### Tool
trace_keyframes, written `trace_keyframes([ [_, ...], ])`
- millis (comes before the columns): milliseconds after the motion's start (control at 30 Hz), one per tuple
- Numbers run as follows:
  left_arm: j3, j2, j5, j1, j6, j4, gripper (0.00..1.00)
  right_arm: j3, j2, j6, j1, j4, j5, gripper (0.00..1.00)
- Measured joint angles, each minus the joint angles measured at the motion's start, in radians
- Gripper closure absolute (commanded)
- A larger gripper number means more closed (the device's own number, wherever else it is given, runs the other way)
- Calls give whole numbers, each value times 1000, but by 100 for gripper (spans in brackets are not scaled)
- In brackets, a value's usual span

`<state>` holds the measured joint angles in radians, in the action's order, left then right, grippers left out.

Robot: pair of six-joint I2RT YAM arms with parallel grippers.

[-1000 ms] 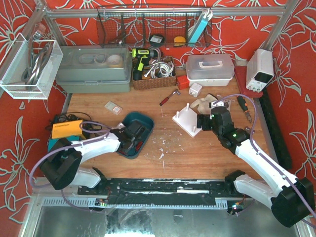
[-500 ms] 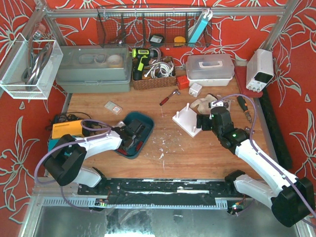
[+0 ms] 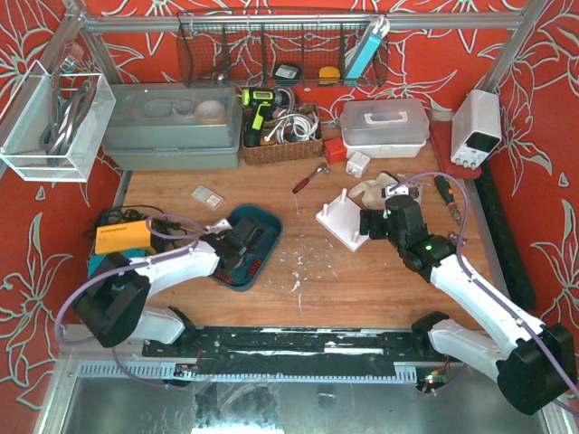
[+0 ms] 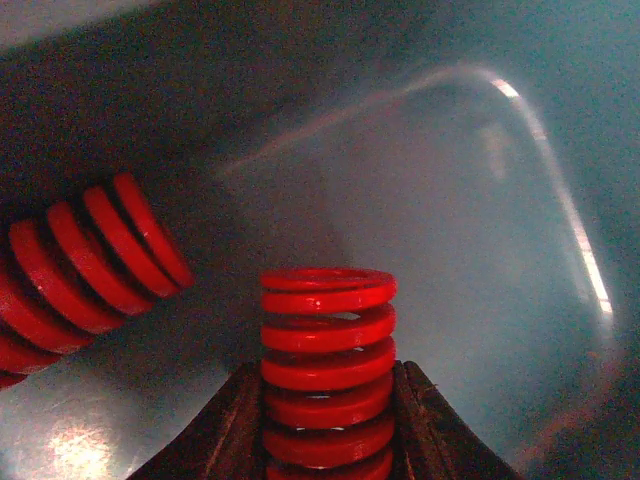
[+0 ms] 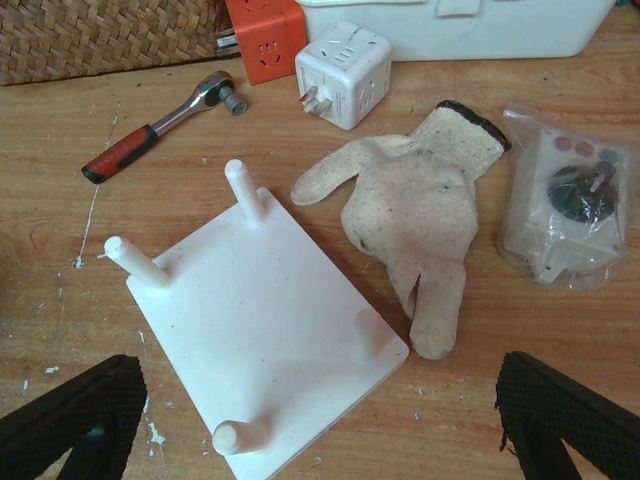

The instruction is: Install the large spring

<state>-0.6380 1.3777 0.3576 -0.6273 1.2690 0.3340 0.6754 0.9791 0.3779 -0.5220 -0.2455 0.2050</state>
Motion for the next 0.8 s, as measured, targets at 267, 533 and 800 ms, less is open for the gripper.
trace_keyframes([
  [267,73,-233,14,0,-204,-118,89,-2,0,-1,-1,3,4,4],
  [533,176,-451,-20,-43,-556,-402,98,47,35,-1,-7,-49,-70,7],
  [800,397,-493,-158,-161,-886,-789,100,136,80,35,-48,-106,-336,14],
])
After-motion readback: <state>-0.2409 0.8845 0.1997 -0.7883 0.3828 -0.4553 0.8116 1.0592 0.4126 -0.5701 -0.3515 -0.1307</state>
